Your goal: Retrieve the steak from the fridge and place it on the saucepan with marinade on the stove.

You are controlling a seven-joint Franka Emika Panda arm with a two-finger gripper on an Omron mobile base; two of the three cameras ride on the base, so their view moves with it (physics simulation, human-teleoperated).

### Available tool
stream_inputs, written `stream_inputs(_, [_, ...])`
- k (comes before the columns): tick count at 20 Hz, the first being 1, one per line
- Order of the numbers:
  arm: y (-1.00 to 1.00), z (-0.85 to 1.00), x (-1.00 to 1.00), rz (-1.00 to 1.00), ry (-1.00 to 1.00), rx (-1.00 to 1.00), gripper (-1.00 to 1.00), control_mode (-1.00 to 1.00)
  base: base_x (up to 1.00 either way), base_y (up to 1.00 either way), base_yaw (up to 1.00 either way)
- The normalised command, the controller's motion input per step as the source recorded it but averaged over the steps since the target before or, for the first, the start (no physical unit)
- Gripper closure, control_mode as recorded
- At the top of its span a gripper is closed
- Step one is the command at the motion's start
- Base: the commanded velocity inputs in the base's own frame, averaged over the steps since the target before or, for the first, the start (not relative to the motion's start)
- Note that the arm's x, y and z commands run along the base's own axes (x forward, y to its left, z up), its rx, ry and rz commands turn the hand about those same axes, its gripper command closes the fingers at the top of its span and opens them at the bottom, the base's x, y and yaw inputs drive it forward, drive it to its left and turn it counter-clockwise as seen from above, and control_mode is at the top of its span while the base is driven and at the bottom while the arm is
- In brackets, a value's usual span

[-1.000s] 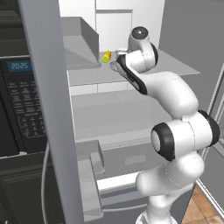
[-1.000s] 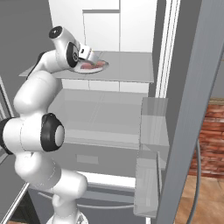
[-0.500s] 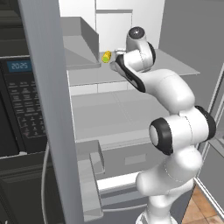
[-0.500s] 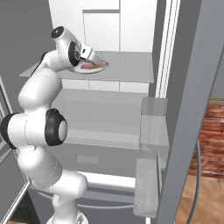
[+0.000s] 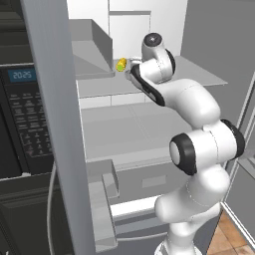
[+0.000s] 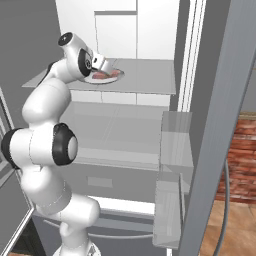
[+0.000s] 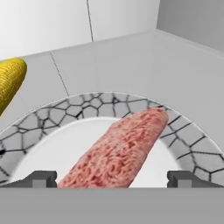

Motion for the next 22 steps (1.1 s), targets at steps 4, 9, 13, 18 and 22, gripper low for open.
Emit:
stream_inputs(4, [0.00,-0.04,0.15,-0.03,0.02,0.00,-1.00,-1.00,0.00,0.00,0.00])
stream_inputs(9, [0.01,0.00,0.25,-0.03,0.05,0.00,-1.00,-1.00,0.00,0.00,0.00])
stream_inputs(13, [0.01,0.00,0.26,-0.02,0.06,0.00,-1.00,-1.00,0.00,0.00,0.00])
stream_inputs(18, [0.04,-0.05,0.14,-0.02,0.07,0.00,-1.00,-1.00,0.00,0.00,0.00])
stream_inputs(22, [0.00,-0.05,0.00,0.00,0.04,0.00,-1.00,-1.00,0.00,0.00,0.00])
